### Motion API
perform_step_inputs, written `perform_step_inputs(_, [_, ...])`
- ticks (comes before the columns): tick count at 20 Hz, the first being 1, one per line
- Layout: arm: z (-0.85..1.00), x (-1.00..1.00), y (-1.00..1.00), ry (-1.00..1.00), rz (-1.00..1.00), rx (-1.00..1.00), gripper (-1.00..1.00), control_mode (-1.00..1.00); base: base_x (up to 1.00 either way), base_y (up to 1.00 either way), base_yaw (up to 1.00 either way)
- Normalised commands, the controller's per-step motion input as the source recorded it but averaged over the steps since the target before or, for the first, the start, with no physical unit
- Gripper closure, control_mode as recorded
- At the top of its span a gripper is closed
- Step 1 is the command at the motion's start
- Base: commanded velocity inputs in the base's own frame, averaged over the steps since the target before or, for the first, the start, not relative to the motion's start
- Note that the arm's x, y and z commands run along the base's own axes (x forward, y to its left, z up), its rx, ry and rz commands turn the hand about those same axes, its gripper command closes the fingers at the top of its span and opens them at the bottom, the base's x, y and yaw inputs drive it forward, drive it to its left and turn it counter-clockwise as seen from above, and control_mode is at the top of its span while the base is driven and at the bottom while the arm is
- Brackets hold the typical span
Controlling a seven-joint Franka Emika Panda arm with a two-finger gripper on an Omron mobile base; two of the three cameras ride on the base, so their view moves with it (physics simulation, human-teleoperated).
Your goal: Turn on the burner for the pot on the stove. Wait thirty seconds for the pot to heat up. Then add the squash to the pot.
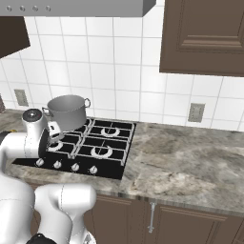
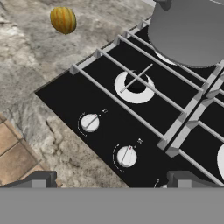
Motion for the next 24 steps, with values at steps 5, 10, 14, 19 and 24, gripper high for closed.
perform_step_inputs(5, [0.00, 0.00, 0.00, 0.00, 0.00, 0.00, -1.00, -1.00, 0.00, 0.00, 0.00])
perform_step_inputs(10, [0.00, 0.00, 0.00, 0.00, 0.00, 0.00, -1.00, -1.00, 0.00, 0.00, 0.00])
perform_step_inputs(14, [0.00, 0.00, 0.00, 0.00, 0.00, 0.00, -1.00, -1.00, 0.00, 0.00, 0.00])
perform_step_inputs(19, [0.00, 0.00, 0.00, 0.00, 0.00, 0.00, -1.00, -1.00, 0.00, 0.00, 0.00])
perform_step_inputs(24, [0.00, 0.00, 0.00, 0.00, 0.00, 0.00, -1.00, -1.00, 0.00, 0.00, 0.00])
